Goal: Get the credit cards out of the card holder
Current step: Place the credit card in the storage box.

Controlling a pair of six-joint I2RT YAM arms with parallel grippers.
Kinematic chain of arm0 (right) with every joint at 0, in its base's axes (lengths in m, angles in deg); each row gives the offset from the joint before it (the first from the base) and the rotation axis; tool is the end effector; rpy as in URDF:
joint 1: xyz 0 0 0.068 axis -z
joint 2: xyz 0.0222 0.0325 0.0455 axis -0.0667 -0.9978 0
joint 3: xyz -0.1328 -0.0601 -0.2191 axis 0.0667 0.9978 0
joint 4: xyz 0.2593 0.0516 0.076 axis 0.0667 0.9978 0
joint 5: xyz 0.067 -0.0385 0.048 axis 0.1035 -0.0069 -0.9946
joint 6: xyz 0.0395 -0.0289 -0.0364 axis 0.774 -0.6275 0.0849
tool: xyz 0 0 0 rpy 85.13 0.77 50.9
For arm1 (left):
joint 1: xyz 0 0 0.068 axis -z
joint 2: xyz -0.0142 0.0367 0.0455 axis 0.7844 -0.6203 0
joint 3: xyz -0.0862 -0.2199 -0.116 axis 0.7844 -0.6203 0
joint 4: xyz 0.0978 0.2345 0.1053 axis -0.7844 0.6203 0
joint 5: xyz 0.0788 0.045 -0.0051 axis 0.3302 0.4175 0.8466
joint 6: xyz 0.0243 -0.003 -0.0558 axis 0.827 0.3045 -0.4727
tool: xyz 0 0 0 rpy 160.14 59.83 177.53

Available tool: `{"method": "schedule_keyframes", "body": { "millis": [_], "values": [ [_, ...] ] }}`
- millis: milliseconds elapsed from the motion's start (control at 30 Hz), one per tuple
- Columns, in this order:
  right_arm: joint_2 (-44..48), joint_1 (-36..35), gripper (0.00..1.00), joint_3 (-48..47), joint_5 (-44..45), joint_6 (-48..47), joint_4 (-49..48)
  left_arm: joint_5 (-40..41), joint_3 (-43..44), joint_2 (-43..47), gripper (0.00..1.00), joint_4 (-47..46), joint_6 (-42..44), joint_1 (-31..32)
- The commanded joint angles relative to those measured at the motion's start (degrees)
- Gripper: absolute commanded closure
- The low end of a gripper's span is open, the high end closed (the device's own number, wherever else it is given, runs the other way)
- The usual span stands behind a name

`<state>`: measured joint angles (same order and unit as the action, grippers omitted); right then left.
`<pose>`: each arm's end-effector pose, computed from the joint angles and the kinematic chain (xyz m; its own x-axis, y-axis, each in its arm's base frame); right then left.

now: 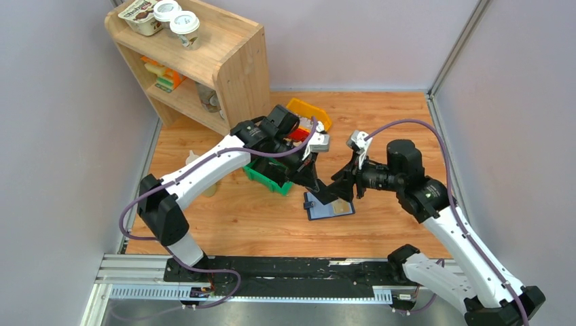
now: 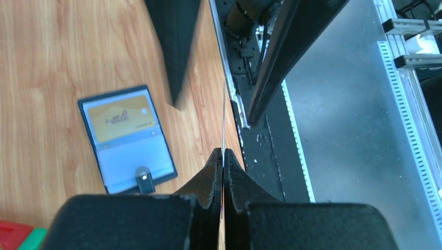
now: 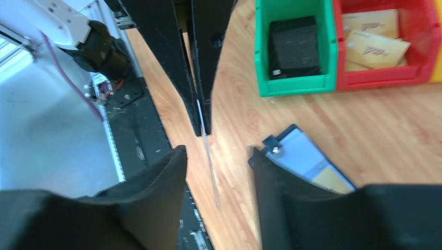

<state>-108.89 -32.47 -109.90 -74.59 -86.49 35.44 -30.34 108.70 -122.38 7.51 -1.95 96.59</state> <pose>0.1653 0.1233 0.3345 -0.4080 -0.2334 -0.8826 -0.8657 0.4059 0.2928 0.2307 -0.2846 0.3320 -0.1989 0.5214 -0.8298 0.9069 -0.2230 -0.3574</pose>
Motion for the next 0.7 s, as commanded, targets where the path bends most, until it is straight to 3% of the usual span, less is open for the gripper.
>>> {"method": "schedule_keyframes", "body": {
  "millis": [0,167,333,500,667],
  "values": [
    [3.0,0.0,0.41,0.1,8.5,3.8,-5.3,4.2,-7.7,6.6,1.00,-17.1,-15.6,-3.3],
    [8.3,0.2,0.17,6.9,19.5,12.5,-11.6,20.4,-25.0,16.5,1.00,-40.5,-39.4,-9.1],
    [12.2,0.3,0.00,12.3,28.4,21.8,-13.2,47.5,-37.4,25.5,1.00,-47.3,-52.1,-9.2],
    [15.4,0.3,0.00,16.4,31.0,26.9,-13.4,68.0,-46.8,30.6,1.00,-52.9,-69.5,-9.2],
    [18.1,0.3,0.00,18.3,35.0,28.3,-11.5,76.1,-46.8,26.7,1.00,-51.3,-80.2,-9.2]
  ]
}}
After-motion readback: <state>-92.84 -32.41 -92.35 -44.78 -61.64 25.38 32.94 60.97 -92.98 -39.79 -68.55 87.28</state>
